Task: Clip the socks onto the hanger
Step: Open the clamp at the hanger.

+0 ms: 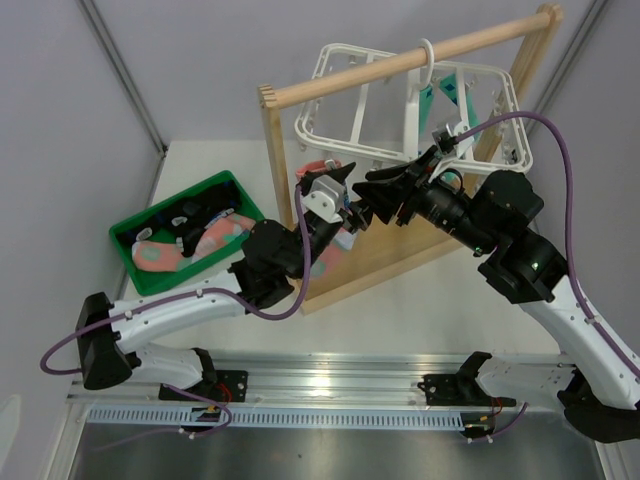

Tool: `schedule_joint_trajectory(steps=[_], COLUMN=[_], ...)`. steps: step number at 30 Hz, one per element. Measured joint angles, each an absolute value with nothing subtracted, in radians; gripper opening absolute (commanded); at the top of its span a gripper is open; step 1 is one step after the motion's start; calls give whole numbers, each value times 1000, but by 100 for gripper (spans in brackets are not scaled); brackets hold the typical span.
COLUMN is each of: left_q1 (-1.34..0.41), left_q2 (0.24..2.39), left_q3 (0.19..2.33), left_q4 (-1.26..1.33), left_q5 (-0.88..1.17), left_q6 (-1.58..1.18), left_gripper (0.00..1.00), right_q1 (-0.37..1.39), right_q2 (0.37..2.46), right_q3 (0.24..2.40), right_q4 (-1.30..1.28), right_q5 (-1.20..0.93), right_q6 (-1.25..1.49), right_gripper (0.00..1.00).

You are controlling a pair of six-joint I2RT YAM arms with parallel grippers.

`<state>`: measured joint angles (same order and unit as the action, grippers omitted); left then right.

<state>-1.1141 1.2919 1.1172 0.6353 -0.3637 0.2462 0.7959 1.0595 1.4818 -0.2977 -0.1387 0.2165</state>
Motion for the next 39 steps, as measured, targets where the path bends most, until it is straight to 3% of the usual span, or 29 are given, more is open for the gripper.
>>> schedule_joint_trajectory(steps=[7,16,31,39], left_q1=[-1114,-1114,-1114,-1112], left_q2=[1309,1308,1203,1203], left_q3=[1117,1113,1142,1232], left_q4=[672,696,456,249], left_q5=[-366,-368,-276,-226], left_q6=[250,254,217,198], left_gripper=[37,21,11,8], right_q1=[804,810,810,810], right_q2=[1062,1058,1014,1032], right_q3=[1483,1484,1499,1500], right_q4=[-293,-293,-302,-320], right_q5=[-139,-126,26,5], right_q6=[217,218,225,235], right_gripper=[44,46,62,63])
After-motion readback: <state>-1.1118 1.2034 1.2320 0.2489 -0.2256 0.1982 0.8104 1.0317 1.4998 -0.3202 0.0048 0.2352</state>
